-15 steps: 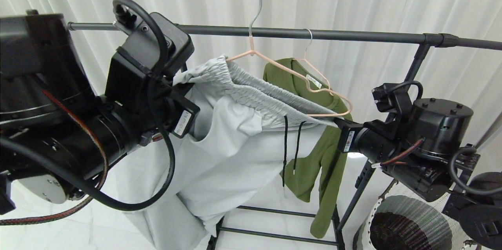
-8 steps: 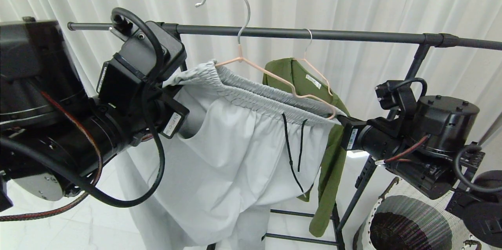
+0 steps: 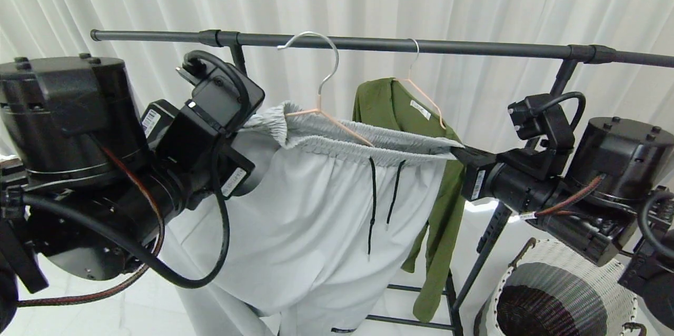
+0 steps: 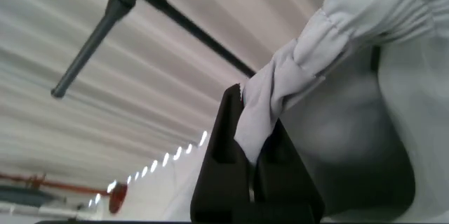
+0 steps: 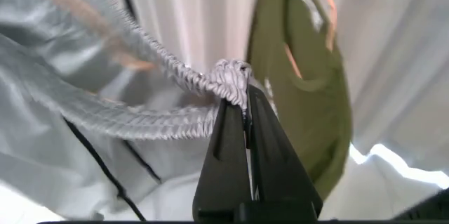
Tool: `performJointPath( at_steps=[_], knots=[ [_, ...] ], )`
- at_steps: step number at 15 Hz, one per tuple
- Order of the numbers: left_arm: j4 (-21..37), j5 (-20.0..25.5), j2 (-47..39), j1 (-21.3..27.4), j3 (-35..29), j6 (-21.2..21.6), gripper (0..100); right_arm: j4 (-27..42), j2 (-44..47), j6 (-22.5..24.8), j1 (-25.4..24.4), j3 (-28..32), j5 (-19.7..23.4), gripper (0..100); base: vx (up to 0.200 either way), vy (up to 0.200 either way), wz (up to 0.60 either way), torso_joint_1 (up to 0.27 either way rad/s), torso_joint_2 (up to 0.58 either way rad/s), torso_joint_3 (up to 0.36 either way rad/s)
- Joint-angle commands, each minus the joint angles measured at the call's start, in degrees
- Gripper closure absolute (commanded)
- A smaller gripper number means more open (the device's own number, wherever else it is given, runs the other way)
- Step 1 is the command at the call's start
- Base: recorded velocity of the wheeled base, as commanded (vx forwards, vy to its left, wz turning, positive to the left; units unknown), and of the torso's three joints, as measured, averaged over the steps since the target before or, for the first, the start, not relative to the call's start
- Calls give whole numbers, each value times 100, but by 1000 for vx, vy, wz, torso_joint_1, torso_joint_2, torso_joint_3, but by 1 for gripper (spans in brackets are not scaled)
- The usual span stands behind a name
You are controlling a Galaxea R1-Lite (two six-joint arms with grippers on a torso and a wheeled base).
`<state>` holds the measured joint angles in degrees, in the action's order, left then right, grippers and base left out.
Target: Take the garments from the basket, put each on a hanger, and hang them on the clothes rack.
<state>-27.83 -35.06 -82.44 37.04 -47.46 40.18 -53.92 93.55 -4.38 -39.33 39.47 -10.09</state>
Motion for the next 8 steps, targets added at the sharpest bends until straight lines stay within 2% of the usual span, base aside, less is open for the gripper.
performJointPath(
  at_steps=[1,3,6,8],
  knots=[
    [6,-352,-369,313,-290,-520,100,4,-223,192,-321,-27,43,100,0,0,0,0,0,0],
    [6,-642,-483,401,-528,-915,100,22,-311,429,-708,-63,34,100,0,0,0,0,0,0],
    [6,-660,-474,401,-712,-1056,100,22,-408,947,-1103,-326,43,100,0,0,0,0,0,0],
    [6,-660,-465,419,-809,-1135,100,31,-522,1044,-1314,-458,16,100,0,0,0,0,0,0]
  ],
)
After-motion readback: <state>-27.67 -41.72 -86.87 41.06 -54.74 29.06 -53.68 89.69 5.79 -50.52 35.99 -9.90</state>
